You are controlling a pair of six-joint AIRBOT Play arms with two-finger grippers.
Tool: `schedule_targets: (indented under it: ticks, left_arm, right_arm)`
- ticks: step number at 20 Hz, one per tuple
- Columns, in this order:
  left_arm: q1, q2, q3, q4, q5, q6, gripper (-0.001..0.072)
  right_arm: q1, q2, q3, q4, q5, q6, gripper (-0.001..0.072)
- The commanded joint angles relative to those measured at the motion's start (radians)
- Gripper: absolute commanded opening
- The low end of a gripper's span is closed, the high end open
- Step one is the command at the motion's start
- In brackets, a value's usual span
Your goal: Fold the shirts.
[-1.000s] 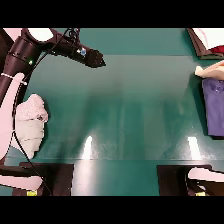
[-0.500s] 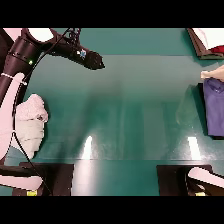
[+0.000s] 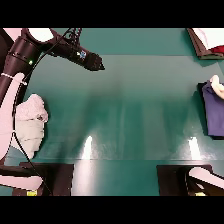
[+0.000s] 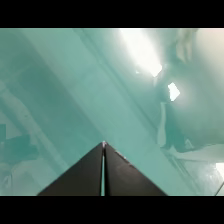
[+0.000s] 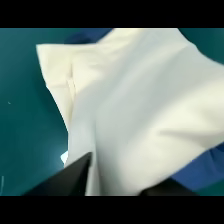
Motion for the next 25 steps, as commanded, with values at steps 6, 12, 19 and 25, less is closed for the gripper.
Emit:
schedule_targets:
  ticks: [6, 12, 19, 25]
  left_arm:
    - [0.0, 0.0, 0.0, 0.0, 0.0, 0.0, 0.0023]
    - [0.0, 0.0, 0.0, -0.011, -0.035, -0.009, 0.0023]
    - [0.0, 0.0, 0.0, -0.013, 0.004, -0.009, 0.0023]
    - [0.0, 0.0, 0.0, -0.013, 0.011, -0.009, 0.0023]
  right_arm:
    - [-0.056, 0.074, -0.245, -0.209, 0.062, 0.024, 0.0594]
    - [0.127, 0.149, -0.257, -0.127, 0.004, 0.024, 0.0501]
    - [0.47, 0.165, -0.257, -0.106, 0.009, 0.019, 0.002]
    - [0.591, 0.166, -0.257, -0.114, 0.025, 0.019, 0.002]
